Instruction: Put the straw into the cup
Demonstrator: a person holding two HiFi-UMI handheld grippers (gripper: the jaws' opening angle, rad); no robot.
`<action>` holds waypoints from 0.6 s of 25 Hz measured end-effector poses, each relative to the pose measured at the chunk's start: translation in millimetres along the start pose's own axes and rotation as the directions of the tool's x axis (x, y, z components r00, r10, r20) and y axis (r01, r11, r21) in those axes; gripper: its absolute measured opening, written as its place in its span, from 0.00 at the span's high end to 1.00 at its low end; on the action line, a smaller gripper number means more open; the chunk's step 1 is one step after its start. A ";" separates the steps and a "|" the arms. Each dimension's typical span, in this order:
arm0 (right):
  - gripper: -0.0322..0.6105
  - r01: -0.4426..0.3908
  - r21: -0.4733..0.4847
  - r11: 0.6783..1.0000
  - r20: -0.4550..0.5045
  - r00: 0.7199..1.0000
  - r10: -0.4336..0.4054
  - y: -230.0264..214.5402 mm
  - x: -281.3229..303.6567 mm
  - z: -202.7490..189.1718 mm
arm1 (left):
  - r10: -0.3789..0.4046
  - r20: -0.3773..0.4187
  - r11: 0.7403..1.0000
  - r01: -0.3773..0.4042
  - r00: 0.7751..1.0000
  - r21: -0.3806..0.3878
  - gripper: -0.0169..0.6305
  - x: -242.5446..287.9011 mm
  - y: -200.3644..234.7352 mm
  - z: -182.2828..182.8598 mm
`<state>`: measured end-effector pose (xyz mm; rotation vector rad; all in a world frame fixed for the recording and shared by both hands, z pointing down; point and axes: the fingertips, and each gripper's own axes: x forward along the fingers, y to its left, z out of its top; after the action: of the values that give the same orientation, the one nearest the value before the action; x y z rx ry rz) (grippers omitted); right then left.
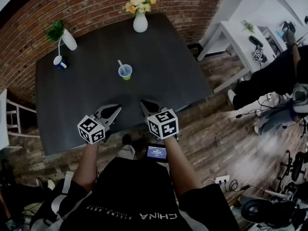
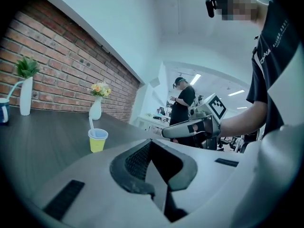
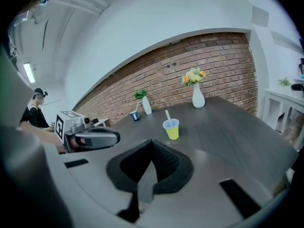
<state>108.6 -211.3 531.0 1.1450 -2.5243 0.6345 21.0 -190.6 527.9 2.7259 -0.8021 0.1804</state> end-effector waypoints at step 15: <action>0.94 -0.074 -0.068 0.995 0.003 0.997 0.074 40.3 -82.9 -62.7 | 0.139 -0.008 0.990 -0.139 0.990 -0.004 0.97 -37.2 -103.8 -44.1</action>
<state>136.1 -103.4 537.8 1.0355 -2.5822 0.5598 44.9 -74.7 537.1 2.6639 -0.9891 0.2184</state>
